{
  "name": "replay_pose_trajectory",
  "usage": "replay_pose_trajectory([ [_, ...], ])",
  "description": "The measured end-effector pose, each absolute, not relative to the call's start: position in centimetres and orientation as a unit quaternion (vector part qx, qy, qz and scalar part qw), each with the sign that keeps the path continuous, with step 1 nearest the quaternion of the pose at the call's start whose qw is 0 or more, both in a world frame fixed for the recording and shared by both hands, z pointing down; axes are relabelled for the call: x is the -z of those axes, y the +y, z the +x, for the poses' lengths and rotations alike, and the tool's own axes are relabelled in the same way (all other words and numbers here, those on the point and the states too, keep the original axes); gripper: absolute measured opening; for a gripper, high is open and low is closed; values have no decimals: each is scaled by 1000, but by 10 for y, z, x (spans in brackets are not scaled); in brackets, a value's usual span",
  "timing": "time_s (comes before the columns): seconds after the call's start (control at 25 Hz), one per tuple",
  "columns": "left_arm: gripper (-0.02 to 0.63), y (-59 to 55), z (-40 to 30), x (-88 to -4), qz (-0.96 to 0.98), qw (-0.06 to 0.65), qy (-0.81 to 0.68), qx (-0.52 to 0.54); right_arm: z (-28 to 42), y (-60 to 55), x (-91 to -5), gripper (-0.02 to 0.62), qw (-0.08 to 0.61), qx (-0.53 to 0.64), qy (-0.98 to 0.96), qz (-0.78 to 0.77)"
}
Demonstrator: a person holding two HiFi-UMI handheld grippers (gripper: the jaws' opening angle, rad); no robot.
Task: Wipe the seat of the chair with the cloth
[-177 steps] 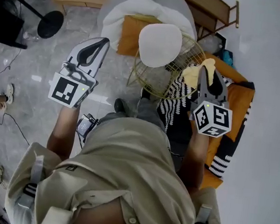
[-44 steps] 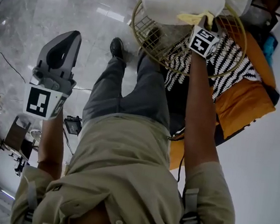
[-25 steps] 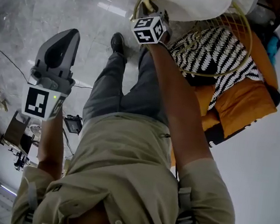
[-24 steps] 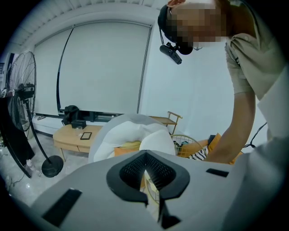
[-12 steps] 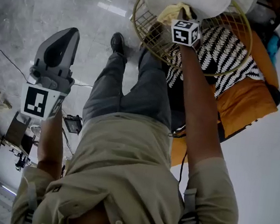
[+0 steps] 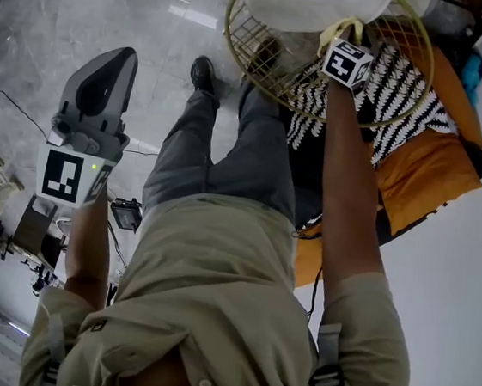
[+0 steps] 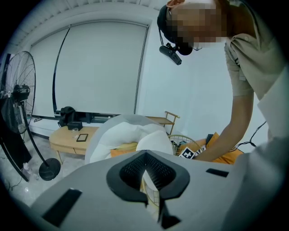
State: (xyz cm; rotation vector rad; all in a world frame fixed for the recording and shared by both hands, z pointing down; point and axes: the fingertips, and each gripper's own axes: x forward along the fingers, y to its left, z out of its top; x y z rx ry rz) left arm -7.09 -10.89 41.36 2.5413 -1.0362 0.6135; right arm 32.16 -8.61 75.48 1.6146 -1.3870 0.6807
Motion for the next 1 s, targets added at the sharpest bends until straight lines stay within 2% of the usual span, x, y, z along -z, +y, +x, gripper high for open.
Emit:
replay_pose_trajectory([
  [0.12,15,-106,-73,-415,890,163,-368,-215,263,-86,-771,107,429,-293,-591,617],
  [0.36,15,-99,-82,-427,884,171,-371,-225,101,-79,-802,109,418,-328,-695,484],
  [0.52,15,-93,-86,-433,883,170,-374,-226,60,-75,-802,109,413,-323,-720,455],
  [0.64,17,-92,-83,-429,884,168,-377,-220,77,-74,-799,107,417,-310,-722,457],
  [0.76,15,-94,-84,-427,885,168,-375,-218,123,-76,-802,106,438,-290,-706,474],
  [0.88,15,-97,-85,-423,886,166,-375,-218,209,-78,-805,106,454,-298,-646,537],
  [1.0,15,-100,-83,-418,886,163,-379,-213,296,-95,-777,106,414,-300,-582,633],
])
